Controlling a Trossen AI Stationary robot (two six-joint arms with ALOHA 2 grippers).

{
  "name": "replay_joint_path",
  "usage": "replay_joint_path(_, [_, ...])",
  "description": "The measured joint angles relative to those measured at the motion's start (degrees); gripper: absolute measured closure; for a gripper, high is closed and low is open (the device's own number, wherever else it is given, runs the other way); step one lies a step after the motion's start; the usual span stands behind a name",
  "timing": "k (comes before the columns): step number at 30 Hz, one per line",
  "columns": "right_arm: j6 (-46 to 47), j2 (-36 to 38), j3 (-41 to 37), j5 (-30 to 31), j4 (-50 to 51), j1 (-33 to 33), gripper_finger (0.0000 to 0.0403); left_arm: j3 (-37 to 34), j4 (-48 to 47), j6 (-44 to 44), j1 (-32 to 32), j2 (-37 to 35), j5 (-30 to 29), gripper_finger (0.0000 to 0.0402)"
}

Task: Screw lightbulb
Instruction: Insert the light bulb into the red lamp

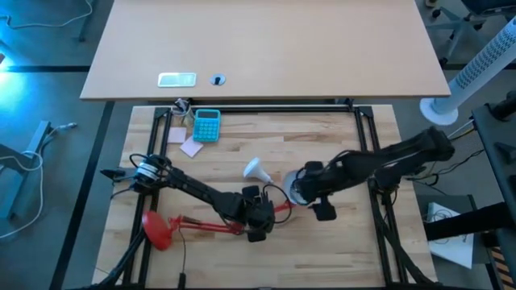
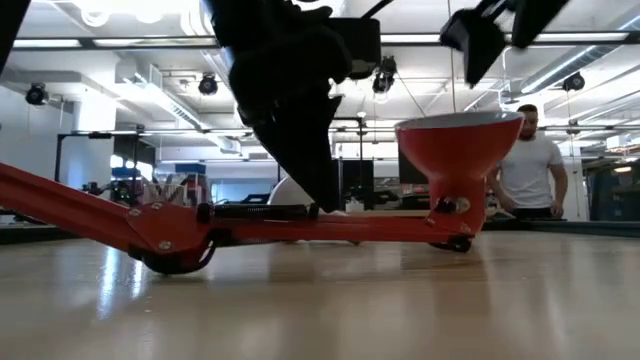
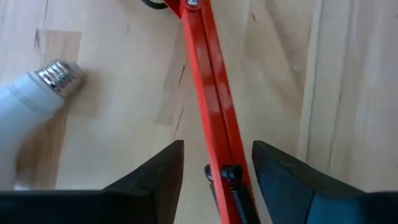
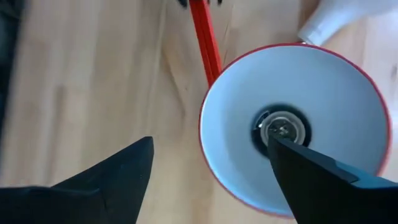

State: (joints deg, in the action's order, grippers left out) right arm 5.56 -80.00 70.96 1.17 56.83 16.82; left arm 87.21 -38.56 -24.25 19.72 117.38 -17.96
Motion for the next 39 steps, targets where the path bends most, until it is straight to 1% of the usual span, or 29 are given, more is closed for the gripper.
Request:
replay_joint_path(4, [-7.6,-3.1,0.0,2.0,-0.3,1.1,0.0115,-0.8,0.2,-0.9,0.0,0.0,0.4,0.022])
replay_joint_path(7, [-8.7,-3.1,-0.1,2.8,0.1,1.2,0.0128,-0.9,0.3,-3.5,-0.1,0.0,0.4,0.022])
replay_joint_path(11, [-3.4,2.4,0.0,3.8,0.2,0.9,0.0138,-0.4,0.4,-5.9,0.3,-0.4,0.5,0.022])
replay_joint_path(14, [2.0,7.6,-0.4,6.9,0.4,-0.5,0.0138,0.5,0.5,-6.9,1.0,-1.4,0.5,0.0219])
replay_joint_path(16, [4.8,10.4,-1.0,9.3,1.2,-2.7,0.0134,1.0,0.4,-6.9,1.5,-2.4,0.6,0.0219])
replay_joint_path(19, [7.8,13.2,-1.7,10.0,1.6,-6.1,0.0131,1.2,0.2,-7.7,1.6,-5.5,0.8,0.0219])
replay_joint_path(22, [8.9,15.6,-2.1,9.7,1.4,-8.0,0.0133,0.0,-0.9,-10.8,0.3,-10.2,0.8,0.0219])
replay_joint_path(24, [9.0,17.1,-2.4,10.2,1.0,-8.6,0.0136,-1.6,-2.2,-15.6,-2.0,-13.0,0.2,0.0219])
replay_joint_path(25, [9.4,17.5,-2.5,10.7,0.9,-8.9,0.0137,-2.9,-1.9,-19.4,-3.3,-14.1,-1.0,0.0218])
replay_joint_path(26, [10.1,17.8,-2.5,10.9,0.7,-9.3,0.0138,-4.6,-0.8,-25.1,-4.6,-15.4,-2.7,0.0215])
replay_joint_path(28, [13.2,18.1,-2.6,10.6,0.9,-10.5,0.0135,-8.5,1.8,-41.1,-6.8,-18.0,-5.8,0.0208])
replay_joint_path(30, [15.8,18.1,-2.6,9.8,1.1,-11.7,0.0124,-13.0,6.6,-55.0,-8.2,-20.3,-6.6,0.0196])
replay_joint_path(33, [18.4,18.3,-2.7,9.2,2.0,-12.7,0.0096,-19.9,14.2,-70.6,-8.5,-21.0,-9.0,0.0176])
replay_joint_path(35, [20.1,18.5,-2.7,9.1,2.4,-13.1,0.0077,-23.5,20.7,-76.7,-8.4,-21.0,-11.2,0.0165])
replay_joint_path(37, [20.9,18.7,-2.7,9.0,2.8,-13.1,0.0061,-25.1,27.8,-77.8,-8.7,-20.1,-12.9,0.0156])
replay_joint_path(39, [21.0,18.8,-2.7,9.2,2.6,-13.2,0.0053,-25.3,29.6,-76.8,-9.3,-18.7,-13.5,0.015])
